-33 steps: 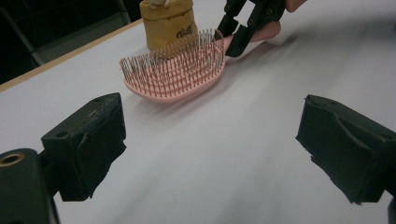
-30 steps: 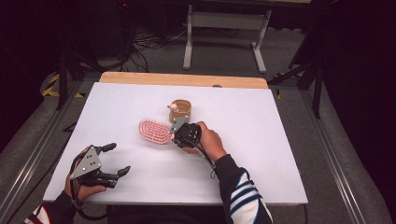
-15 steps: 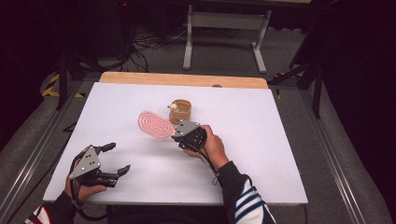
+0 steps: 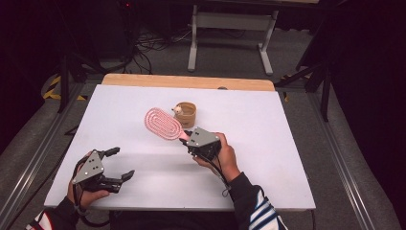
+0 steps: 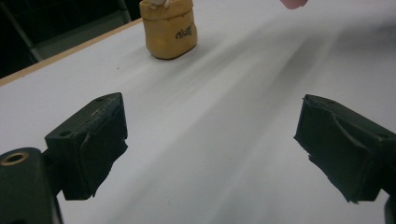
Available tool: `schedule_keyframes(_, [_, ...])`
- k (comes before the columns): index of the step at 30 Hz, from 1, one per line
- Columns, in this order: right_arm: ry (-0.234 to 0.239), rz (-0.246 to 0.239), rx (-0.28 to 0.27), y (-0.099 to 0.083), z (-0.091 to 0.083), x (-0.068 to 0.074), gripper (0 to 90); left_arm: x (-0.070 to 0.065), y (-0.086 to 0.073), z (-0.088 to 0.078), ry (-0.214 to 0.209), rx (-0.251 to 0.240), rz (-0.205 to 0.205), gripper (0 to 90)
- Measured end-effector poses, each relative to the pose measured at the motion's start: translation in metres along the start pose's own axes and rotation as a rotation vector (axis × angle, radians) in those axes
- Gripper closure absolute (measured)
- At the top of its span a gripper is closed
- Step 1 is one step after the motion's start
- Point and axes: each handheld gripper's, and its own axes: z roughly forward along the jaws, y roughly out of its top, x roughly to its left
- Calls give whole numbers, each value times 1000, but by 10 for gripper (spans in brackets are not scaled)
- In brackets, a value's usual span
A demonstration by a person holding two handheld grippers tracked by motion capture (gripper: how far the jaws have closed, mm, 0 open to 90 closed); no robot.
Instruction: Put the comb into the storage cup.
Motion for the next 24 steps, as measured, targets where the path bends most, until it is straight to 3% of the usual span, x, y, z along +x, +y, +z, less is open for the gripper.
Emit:
schedule_keyframes(10, [-53, 7, -48, -6, -24, 3, 700, -6, 3, 2, -11, -9, 20, 111])
schedule_keyframes(17, [-66, 12, -57, -11, -30, 8, 700, -12, 5, 5, -36, 2, 44, 113])
schedule_keyframes(24, [-69, 15, -77, -13, -36, 15, 700, -12, 6, 5, -39, -5, 37, 115])
